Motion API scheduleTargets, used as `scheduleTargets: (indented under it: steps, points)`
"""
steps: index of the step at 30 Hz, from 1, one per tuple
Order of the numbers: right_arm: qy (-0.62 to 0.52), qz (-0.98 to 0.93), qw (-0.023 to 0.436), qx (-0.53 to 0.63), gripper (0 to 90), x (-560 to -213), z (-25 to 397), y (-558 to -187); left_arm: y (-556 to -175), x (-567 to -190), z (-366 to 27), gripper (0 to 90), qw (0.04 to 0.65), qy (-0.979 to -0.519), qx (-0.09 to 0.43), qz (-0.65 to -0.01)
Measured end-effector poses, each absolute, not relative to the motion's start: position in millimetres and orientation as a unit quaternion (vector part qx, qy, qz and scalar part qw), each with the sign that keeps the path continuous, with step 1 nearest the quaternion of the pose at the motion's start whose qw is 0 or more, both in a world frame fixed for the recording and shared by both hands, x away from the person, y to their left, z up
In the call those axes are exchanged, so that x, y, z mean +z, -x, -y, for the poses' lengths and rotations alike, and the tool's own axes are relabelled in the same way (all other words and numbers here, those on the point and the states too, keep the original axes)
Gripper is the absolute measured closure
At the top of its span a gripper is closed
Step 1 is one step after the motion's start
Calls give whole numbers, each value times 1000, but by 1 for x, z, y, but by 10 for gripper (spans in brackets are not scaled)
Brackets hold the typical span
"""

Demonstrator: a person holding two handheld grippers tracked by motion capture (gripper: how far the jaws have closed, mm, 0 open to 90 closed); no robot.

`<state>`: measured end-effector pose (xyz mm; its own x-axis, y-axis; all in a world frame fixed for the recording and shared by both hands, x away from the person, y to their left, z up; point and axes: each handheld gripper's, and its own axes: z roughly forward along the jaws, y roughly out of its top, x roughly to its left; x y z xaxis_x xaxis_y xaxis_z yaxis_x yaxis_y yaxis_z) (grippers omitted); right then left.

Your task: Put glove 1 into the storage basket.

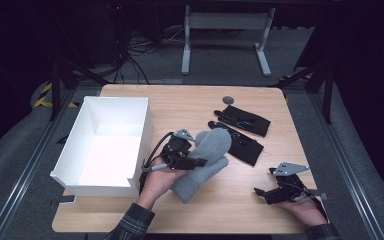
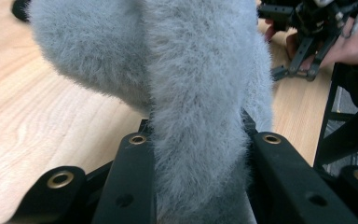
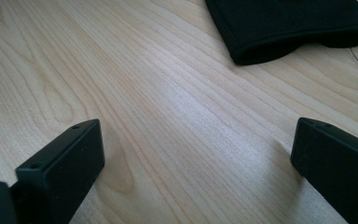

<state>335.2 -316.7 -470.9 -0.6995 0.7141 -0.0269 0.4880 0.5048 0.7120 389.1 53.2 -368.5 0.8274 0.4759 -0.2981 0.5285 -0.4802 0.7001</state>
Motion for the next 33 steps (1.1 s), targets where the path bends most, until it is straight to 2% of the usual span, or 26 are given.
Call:
scheduleTargets:
  steps: [16,33]
  points:
    - [-353,-852,161,351,27,-471,316,-335,-395,-323,-76,713,434,-848,-2,-303]
    - [-353,-852,161,351,27,-471,316,-335,-399,-281,-128,714,454,-825,37,-336]
